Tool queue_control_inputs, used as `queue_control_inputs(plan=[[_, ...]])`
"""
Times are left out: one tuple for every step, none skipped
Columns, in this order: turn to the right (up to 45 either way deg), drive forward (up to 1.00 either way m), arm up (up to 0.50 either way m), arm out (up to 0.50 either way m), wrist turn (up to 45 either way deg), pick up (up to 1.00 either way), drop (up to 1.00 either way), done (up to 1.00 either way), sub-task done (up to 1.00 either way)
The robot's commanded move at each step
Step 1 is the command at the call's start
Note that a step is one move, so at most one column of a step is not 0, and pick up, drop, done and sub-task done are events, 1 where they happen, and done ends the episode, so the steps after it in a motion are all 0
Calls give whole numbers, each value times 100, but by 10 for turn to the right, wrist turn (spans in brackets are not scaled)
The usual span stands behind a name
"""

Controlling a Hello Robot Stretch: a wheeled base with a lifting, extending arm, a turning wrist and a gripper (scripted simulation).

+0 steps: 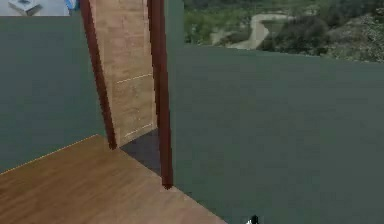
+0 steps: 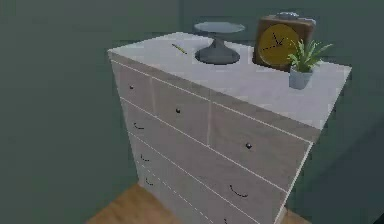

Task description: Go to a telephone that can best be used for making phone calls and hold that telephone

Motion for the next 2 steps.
queue_control_inputs(plan=[[-300,0,0,0,0,0,0,0,0],[0,100,0,0,0,0,0,0,0]])
